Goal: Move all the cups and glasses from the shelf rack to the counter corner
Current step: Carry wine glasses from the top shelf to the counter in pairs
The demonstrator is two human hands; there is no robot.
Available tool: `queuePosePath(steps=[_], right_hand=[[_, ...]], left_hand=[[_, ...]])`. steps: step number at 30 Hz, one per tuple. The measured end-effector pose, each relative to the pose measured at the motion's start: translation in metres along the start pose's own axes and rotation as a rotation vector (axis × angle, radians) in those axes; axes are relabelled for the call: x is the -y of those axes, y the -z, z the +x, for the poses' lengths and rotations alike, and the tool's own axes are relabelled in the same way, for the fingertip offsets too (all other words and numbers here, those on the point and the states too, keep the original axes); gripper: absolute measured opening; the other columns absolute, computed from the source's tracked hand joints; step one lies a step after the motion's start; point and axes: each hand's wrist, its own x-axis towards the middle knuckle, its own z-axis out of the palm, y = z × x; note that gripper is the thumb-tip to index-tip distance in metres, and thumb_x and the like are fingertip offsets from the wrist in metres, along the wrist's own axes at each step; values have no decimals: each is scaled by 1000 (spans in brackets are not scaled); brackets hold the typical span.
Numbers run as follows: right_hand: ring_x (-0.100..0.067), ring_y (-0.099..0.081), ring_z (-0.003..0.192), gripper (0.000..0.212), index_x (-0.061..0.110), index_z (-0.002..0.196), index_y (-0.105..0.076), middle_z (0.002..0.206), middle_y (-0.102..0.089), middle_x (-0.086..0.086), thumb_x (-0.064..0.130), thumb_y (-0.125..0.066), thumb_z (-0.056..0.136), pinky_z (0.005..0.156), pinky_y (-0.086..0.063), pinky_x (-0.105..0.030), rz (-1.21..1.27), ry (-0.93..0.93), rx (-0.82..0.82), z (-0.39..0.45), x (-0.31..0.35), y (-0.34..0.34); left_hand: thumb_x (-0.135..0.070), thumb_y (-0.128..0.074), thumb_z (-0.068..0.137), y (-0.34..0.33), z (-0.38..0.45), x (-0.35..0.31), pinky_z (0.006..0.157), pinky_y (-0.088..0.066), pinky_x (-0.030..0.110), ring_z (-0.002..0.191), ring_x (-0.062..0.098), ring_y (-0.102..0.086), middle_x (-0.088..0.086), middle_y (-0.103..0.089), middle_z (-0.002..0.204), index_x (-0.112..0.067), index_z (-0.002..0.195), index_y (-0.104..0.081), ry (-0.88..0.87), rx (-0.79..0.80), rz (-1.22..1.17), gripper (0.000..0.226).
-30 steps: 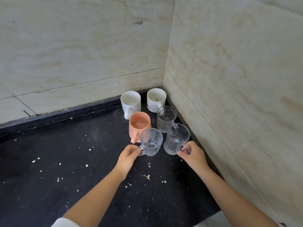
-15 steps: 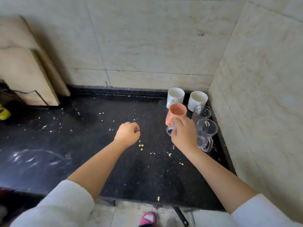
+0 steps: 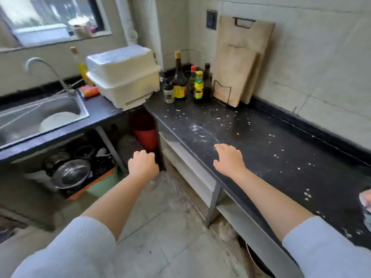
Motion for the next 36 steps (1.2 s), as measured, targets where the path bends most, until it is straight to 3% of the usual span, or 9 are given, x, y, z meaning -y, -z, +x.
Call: queuePosePath(steps=[4,14,27,36], right_hand=[[-31,-43,124,42,11,127,-45,135,-49,-9,18,-49,86,106,-31,-48,-70,162,23,41,134,-10],[-30,-36,131,53,14,137,-35,143,-41,-8,26,-50,87,110,-25,-52,-46,579,72,56,474,-61],[-30,-35,132,55,14,137,-35,144,-41,-8,22,-50,85,110,-31,-47,-93,977,167,82,760,-113],[-33,-34,132,55,15,138,-34,143,-41,-8,25,-51,86,109,-30,-49,-107,1146,217,121,976,-147]], left_hand=[[-25,-45,90,14,-9,145,93,-42,41,120,34,-43,14,-52,124,-9,115,-56,179,-20,36,32],[-24,-45,89,71,-49,439,97,-41,40,120,32,-45,15,-54,125,-10,116,-55,510,-142,113,32],[-20,-44,86,72,-78,676,99,-38,41,122,29,-41,12,-55,124,-12,113,-56,865,-185,60,30],[-18,-46,83,105,-56,850,98,-36,40,124,31,-39,13,-52,128,-14,117,-56,1074,-196,100,35]])
